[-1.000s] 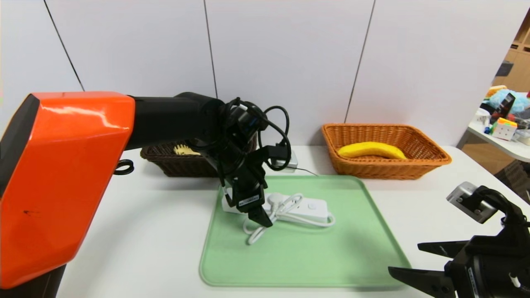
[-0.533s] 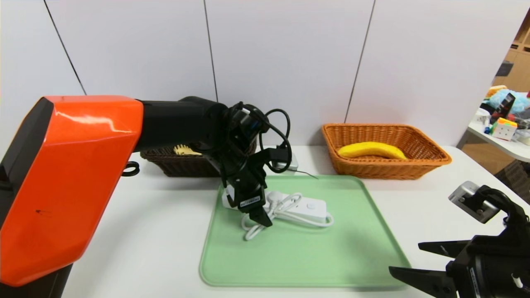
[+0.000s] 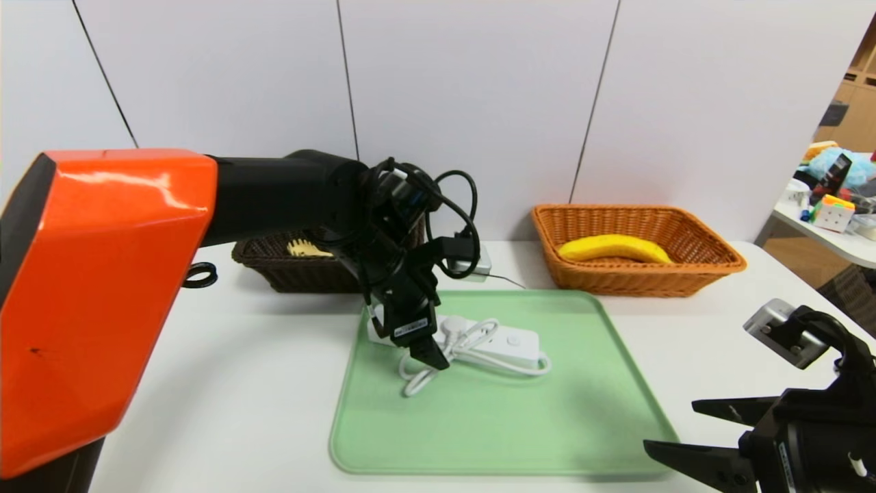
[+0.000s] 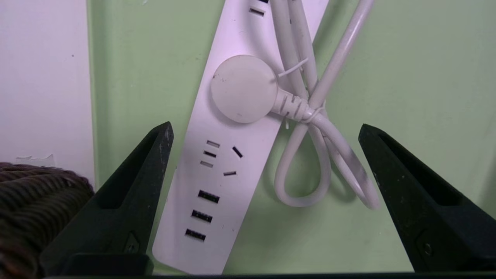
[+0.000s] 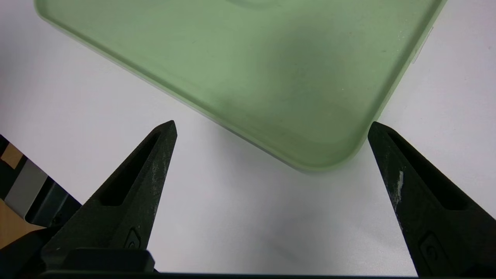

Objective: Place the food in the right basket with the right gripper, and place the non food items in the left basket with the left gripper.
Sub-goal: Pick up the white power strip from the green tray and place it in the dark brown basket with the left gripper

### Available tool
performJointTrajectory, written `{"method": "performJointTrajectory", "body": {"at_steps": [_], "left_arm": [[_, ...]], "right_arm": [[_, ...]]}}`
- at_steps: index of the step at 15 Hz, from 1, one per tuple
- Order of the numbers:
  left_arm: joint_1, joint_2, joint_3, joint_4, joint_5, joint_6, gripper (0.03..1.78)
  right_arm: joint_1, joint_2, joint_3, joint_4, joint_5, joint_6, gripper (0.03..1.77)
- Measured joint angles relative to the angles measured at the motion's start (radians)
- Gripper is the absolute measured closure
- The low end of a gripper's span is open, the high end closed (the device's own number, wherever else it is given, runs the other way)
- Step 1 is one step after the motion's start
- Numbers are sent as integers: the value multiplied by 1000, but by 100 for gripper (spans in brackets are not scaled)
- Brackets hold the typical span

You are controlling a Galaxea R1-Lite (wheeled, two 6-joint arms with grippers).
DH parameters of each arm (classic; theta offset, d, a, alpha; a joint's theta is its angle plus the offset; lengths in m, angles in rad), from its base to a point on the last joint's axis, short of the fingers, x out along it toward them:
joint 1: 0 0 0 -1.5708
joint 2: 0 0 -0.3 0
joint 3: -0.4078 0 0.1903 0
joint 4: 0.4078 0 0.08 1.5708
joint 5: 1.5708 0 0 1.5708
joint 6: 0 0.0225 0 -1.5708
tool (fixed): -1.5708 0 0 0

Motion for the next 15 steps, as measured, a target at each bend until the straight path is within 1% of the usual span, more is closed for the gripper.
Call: {"method": "performJointTrajectory", "body": {"at_steps": [6, 15], "left_arm": [[38, -62, 3, 22, -1, 1, 12], [42, -24, 34, 10, -5, 1, 12]], "right_arm": [[0, -1, 1, 0, 13, 0, 10], [0, -14, 7, 0, 11, 0, 10]]}}
